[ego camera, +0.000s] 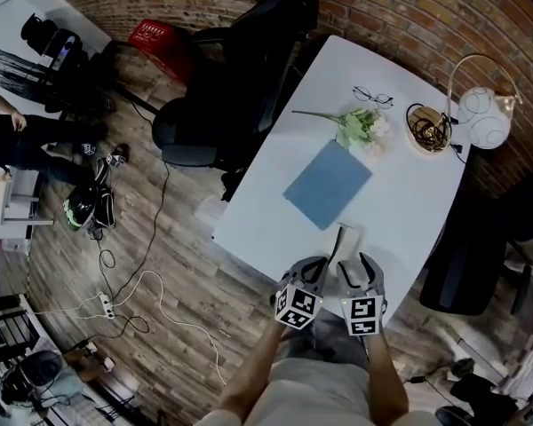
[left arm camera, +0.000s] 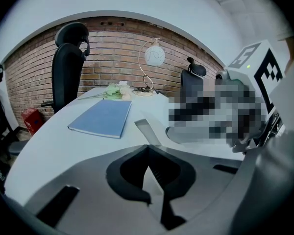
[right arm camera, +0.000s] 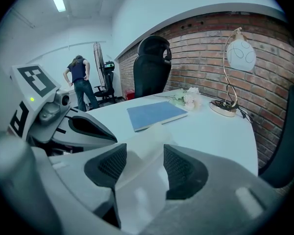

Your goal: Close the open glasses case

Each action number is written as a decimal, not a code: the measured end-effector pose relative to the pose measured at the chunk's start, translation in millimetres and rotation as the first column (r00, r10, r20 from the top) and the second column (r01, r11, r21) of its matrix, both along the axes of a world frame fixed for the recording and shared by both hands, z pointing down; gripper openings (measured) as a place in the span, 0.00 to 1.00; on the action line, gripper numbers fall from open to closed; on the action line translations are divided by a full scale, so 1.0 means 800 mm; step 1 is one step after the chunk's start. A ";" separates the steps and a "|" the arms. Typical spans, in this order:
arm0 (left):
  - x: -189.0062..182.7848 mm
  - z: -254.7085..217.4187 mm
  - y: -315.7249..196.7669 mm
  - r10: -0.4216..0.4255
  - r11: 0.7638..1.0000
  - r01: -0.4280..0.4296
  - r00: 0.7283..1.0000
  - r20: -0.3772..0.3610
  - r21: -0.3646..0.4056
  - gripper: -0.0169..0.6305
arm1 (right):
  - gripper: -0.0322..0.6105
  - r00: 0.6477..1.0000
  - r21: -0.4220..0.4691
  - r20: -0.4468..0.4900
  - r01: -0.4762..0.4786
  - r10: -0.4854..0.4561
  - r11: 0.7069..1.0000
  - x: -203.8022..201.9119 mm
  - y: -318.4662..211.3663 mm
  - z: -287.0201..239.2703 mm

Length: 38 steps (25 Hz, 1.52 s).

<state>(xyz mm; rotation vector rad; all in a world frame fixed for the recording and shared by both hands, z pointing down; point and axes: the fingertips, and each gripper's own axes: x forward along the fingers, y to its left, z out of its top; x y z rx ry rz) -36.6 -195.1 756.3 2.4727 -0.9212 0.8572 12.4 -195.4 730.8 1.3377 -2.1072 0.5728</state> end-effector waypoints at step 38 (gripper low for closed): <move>-0.042 0.008 -0.022 -0.069 0.998 0.069 0.997 0.022 -0.010 0.03 | 0.42 0.999 0.012 -0.039 0.026 -0.025 1.000 -0.026 -0.019 0.004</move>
